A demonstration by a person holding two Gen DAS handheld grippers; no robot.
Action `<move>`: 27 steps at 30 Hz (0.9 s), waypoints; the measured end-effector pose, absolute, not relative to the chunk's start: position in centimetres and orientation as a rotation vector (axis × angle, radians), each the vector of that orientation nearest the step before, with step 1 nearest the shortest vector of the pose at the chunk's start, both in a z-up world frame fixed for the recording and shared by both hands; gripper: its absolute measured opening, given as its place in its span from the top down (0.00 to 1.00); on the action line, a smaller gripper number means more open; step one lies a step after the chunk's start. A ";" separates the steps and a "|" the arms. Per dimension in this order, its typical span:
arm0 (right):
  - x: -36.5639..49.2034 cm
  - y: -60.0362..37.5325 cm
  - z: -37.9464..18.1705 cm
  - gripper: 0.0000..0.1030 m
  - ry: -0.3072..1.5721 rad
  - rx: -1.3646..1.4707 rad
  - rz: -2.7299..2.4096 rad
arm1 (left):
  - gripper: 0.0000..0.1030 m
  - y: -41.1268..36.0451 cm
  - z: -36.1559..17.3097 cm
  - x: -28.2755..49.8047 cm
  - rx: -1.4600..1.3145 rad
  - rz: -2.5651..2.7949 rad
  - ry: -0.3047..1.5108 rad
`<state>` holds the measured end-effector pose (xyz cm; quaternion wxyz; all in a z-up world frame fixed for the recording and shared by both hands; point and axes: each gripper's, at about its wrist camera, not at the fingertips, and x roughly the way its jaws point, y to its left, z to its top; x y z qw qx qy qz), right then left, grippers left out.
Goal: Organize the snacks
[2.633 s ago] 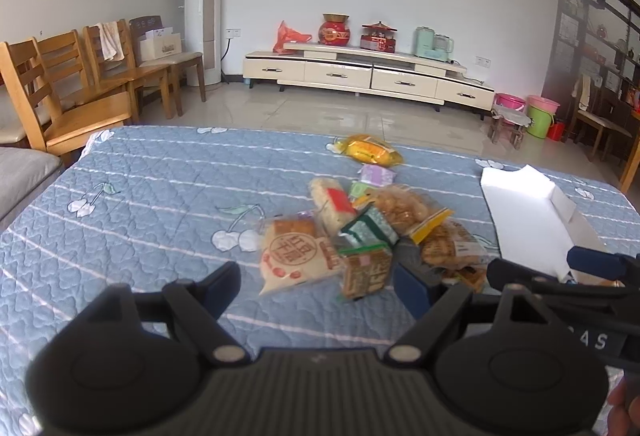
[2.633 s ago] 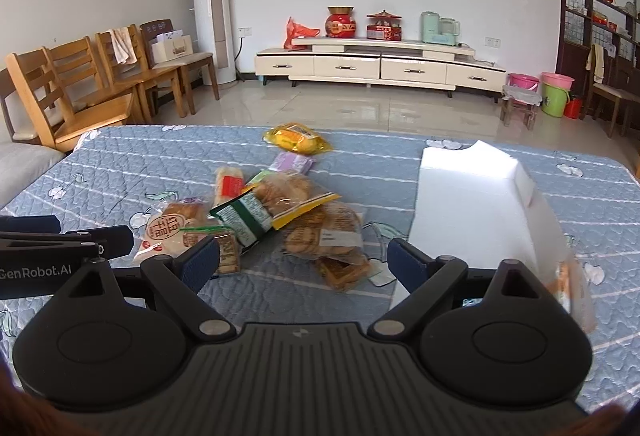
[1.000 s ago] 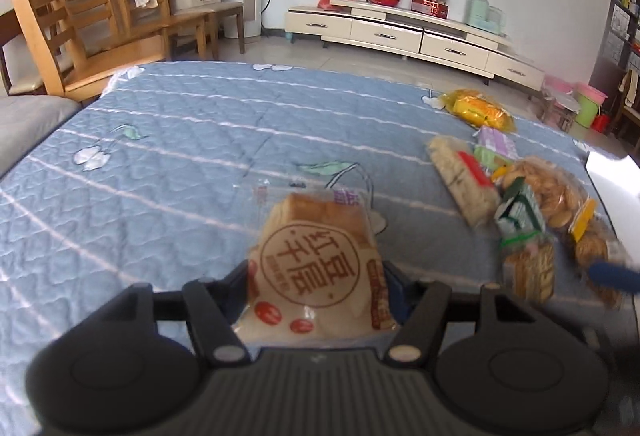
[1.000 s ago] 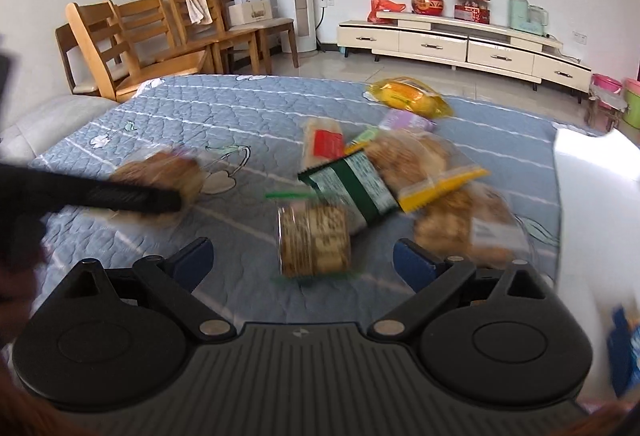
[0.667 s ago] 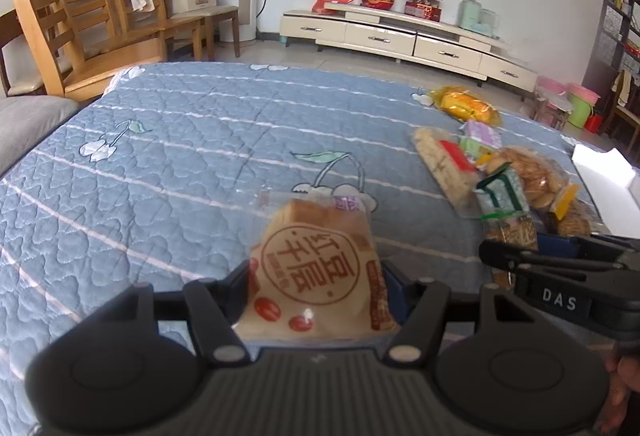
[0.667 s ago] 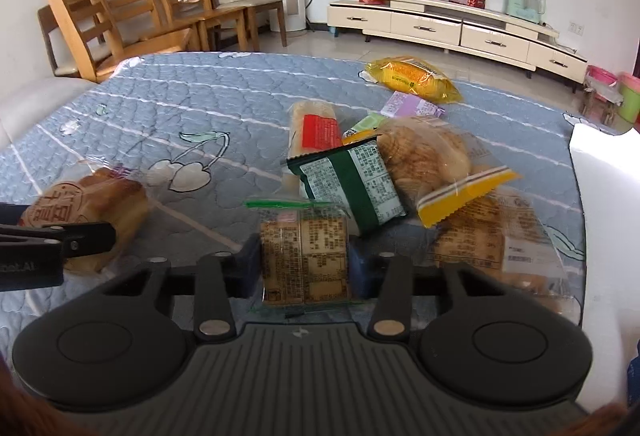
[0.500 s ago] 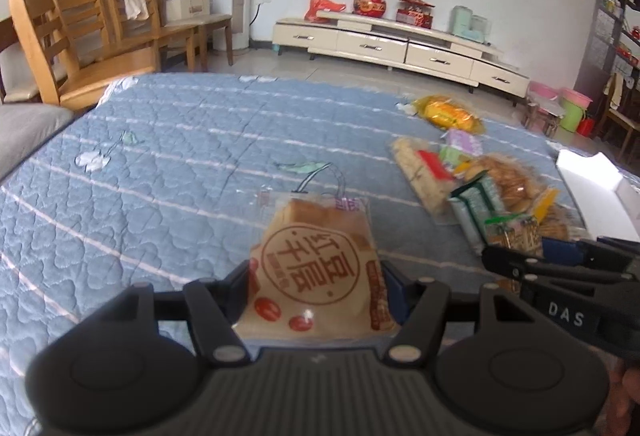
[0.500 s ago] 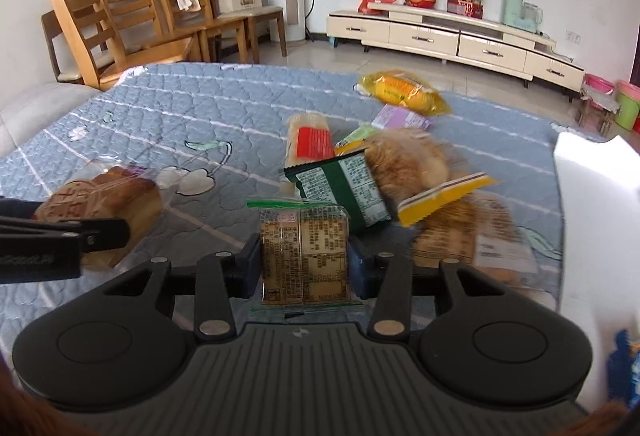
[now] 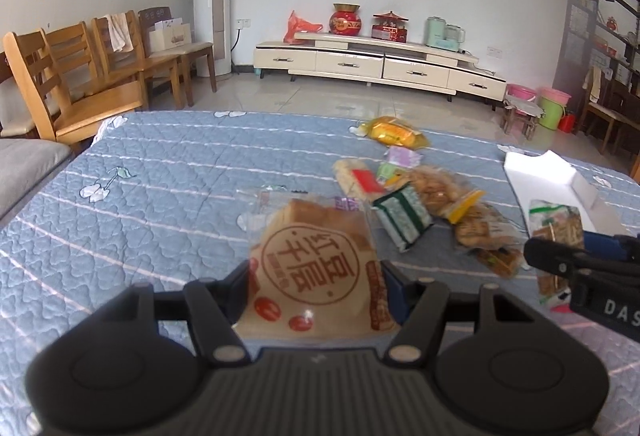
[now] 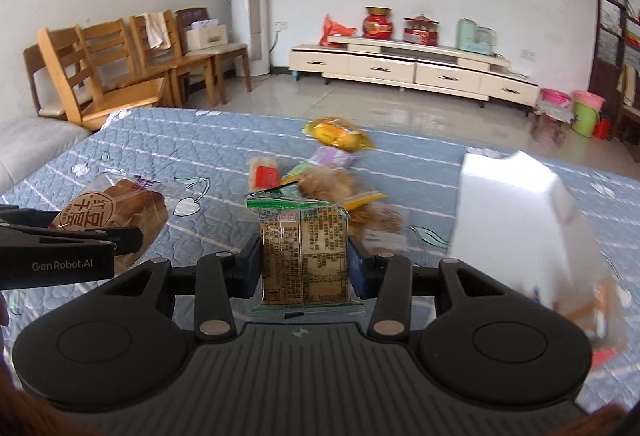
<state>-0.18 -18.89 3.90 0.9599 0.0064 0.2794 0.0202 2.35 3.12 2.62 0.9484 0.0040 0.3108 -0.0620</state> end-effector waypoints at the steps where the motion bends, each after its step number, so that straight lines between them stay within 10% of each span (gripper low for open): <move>1: -0.8 -19.3 4.1 0.48 0.563 0.026 0.034 | 0.37 2.8 2.9 1.9 0.011 -0.127 0.629; 27: -9.6 -22.2 7.2 0.48 0.449 0.036 -0.041 | 0.37 -0.7 6.8 -4.3 0.051 -0.191 0.540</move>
